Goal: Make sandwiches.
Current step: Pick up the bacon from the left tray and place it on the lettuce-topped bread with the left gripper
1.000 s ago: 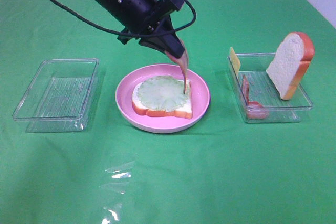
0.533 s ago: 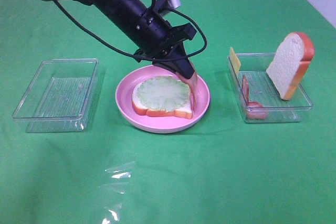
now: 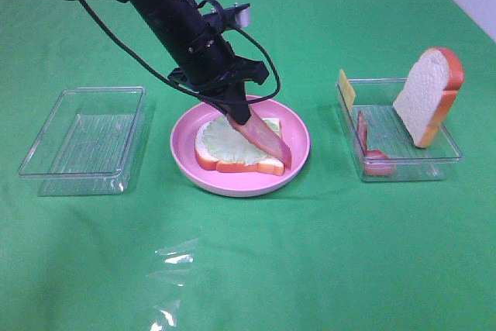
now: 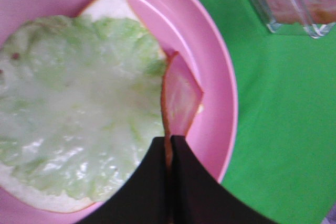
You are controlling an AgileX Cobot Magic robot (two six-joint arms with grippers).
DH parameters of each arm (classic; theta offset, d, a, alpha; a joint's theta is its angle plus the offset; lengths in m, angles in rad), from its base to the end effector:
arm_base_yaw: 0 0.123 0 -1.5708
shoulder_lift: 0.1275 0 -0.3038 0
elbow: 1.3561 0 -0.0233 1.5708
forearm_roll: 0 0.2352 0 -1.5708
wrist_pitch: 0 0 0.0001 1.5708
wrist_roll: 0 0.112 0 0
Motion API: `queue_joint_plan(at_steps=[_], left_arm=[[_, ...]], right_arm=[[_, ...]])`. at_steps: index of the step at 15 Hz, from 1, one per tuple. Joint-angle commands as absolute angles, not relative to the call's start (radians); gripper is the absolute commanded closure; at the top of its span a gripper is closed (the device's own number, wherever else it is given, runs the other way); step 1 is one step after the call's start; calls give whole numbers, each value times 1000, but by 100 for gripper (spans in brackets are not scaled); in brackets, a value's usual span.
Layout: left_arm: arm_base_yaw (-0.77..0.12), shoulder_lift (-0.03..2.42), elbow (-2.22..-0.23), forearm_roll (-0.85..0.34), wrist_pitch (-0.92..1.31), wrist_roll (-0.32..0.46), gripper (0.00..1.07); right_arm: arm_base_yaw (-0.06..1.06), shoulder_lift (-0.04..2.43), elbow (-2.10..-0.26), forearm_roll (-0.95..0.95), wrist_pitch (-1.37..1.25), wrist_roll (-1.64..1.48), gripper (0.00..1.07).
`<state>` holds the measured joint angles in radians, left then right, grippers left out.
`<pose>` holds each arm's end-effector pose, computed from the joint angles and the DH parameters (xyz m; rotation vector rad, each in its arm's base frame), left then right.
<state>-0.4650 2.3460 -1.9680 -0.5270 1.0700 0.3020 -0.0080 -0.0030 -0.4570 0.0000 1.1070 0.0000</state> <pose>0.4226 -0.2673 0.1693 0.7954 2.7735 -0.7405 -0.0179 0.0001 0.2434 0.0085 2.1306 -0.0047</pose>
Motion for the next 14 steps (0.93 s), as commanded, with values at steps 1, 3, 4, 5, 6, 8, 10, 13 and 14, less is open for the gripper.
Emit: queue_joint_plan(at_steps=[1,3,4,5,6,8,10,13,14], left_arm=[[-468,2342,-1973,-444,1053,245,107],[-468,2342,-1973,-386,1054,214,107],[-468,2342,-1973,-369,1052,205,107],[-468,2342,-1973,-356,1047,192,107],[-468,2342,-1973,-350,1043,184,107],[-468,2342,-1973,-338,1043,168,107],[-468,2342,-1973,-331,1043,166,107],[-468,2342,-1973,-320,1041,139,95],[-468,2342,-1973,-314,1040,139,81]], right_arm=[[-9,-31,-453,0,1101,0,23],[-9,-31,-453,0,1101,0,23],[-9,-31,-453,0,1101,0,23],[-9,-31,-453,0,1101,0,23],[-9,-31,-453,0,1101,0,23],[-9,-31,-453,0,1101,0,23],[-9,-31,-453,0,1101,0,23],[-9,-31,-453,0,1101,0,23],[-9,-31,-453,0,1101,0,23]])
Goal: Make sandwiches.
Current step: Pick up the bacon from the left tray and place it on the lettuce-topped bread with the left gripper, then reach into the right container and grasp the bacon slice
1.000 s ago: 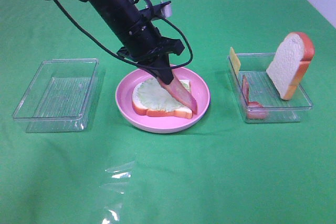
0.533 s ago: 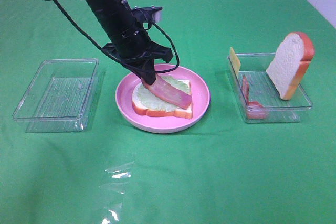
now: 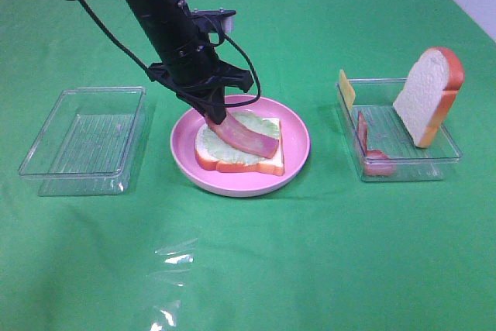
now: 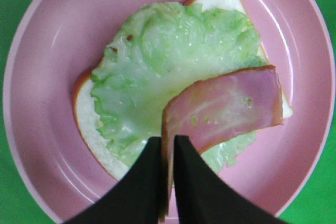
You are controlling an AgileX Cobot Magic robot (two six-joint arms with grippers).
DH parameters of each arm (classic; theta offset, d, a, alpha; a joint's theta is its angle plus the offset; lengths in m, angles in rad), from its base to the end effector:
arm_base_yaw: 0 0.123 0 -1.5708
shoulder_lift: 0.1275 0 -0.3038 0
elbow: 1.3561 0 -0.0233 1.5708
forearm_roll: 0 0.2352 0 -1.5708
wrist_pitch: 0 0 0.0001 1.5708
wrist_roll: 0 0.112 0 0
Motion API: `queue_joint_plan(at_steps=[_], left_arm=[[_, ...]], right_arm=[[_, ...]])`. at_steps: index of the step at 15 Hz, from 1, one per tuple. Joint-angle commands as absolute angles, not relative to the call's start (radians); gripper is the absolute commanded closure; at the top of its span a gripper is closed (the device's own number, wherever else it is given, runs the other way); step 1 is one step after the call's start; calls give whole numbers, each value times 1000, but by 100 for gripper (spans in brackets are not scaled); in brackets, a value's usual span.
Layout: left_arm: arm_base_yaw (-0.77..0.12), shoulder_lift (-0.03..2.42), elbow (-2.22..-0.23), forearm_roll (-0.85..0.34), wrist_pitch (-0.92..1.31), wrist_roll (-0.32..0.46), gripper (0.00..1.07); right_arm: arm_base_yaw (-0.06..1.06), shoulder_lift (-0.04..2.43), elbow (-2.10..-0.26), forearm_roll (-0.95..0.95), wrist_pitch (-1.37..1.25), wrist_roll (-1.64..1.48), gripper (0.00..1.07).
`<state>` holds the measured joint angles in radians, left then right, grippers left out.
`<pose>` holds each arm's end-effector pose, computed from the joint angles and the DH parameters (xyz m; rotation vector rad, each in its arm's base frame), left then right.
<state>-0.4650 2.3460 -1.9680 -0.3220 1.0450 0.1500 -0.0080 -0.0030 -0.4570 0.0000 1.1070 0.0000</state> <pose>0.4313 -0.2507 0.1619 0.7013 2.8333 -0.4857 -0.0179 0.0001 0.2434 0.0085 2.1306 -0.0047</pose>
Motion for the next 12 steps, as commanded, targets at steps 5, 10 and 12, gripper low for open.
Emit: queue_joint_plan(at_steps=[5,10,12], left_arm=[[-490,2339,-2101,-136,1149,47,4],[-489,2336,-2270,-92,1322,-21,4],[-430,2293,-2272,-56,1322,-12,5]], right_arm=[[-9,-31,-453,0,1101,0,23],[-9,-31,-453,0,1101,0,23],[-9,-31,-453,0,1101,0,23]])
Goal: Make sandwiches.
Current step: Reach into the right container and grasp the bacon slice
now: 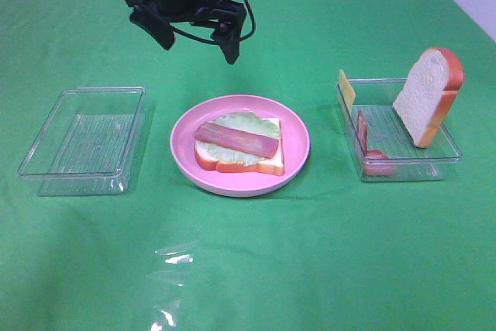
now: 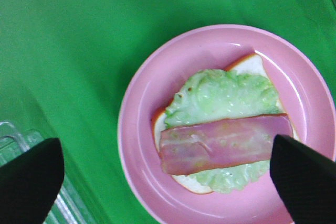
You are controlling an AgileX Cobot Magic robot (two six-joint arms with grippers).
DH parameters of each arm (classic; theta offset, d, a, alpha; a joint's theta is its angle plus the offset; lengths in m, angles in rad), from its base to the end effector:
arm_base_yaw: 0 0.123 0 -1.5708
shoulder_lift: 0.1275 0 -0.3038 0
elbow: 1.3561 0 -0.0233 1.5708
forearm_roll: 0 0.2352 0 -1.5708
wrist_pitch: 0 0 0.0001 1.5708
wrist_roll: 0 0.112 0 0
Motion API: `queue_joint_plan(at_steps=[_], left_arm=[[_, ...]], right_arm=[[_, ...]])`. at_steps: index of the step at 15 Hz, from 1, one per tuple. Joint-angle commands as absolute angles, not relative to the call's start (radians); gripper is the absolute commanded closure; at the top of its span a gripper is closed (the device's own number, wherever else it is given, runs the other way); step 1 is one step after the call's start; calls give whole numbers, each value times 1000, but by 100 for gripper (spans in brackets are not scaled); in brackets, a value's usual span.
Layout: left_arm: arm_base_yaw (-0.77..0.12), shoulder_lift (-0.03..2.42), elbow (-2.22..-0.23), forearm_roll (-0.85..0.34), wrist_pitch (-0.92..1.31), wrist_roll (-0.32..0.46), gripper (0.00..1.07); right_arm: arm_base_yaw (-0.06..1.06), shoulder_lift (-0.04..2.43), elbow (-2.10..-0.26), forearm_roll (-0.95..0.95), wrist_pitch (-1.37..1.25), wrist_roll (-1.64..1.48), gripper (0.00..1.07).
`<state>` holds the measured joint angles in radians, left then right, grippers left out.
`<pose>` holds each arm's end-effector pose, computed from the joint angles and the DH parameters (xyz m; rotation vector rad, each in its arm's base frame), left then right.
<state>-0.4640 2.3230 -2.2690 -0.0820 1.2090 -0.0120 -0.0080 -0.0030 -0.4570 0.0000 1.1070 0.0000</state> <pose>0.4535 -0.2365 0.2447 0.6016 2.7009 -0.2415 -0.0179 0.0001 0.2434 0.0085 2.1306 -0.0047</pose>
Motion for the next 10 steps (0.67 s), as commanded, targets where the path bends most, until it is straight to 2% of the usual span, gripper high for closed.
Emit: queue_joint_plan(at_steps=[1,5,10], left_arm=[[-391,2284,-2272,-43,1322,-9,5],[-202,2277,-2263,-40,1322,-9,6],[-59,2281,-2260,-47,1322,-8,6]], right_arm=[[-9,-31,-453,0,1101,0,23],[-9,-31,-453,0,1101,0,23],[-9,-31,-453,0,1101,0,23]])
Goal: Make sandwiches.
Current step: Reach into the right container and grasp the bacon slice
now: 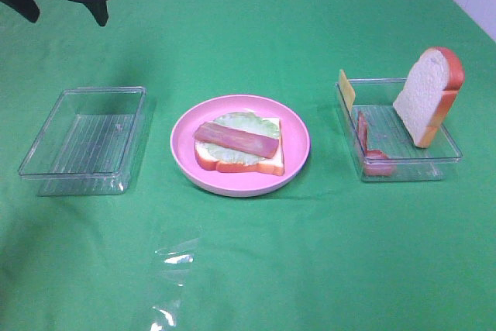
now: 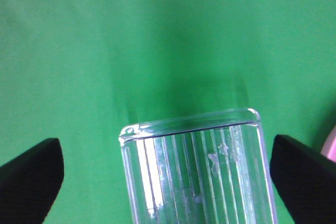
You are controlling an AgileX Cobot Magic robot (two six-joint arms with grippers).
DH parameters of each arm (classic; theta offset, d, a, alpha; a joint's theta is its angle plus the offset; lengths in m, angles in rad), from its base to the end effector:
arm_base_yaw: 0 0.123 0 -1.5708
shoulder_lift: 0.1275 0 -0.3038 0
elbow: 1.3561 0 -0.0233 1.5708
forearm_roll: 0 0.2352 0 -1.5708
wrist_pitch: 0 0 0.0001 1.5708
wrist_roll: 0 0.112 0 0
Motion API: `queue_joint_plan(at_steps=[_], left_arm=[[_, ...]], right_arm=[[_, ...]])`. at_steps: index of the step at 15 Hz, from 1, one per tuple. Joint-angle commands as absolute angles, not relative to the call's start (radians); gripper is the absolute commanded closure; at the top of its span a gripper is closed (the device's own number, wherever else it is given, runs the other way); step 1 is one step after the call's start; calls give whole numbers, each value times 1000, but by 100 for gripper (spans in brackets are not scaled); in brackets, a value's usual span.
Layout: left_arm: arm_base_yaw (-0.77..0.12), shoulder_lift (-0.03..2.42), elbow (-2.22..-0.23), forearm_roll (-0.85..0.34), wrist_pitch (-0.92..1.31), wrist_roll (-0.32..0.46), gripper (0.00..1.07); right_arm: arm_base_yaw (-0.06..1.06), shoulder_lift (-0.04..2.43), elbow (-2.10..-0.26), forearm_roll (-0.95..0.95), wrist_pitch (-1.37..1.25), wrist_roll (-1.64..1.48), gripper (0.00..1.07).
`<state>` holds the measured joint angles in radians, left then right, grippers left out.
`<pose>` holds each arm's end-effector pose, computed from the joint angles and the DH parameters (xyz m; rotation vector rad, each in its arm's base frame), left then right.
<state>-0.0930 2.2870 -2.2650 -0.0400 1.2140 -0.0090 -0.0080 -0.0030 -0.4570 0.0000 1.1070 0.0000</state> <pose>0.5034 -0.0512 0.2614 0.1062 2.7189 -0.0847 -0.0179 0.0001 0.2434 0.0085 2.1306 -0.0047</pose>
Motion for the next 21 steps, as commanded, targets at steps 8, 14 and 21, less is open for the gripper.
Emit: queue_joint_plan(at_steps=[8,14,21], left_arm=[[-26,2200,-2132,-81,1322,13,6],[-27,1802,-1580,-81,1322,39,6],[-27,1140,-1073,-80,1299,39,6]], right_arm=[[-9,-31,-453,0,1101,0,23],[-9,-31,-453,0,1101,0,23],[-9,-31,-453,0,1101,0,23]])
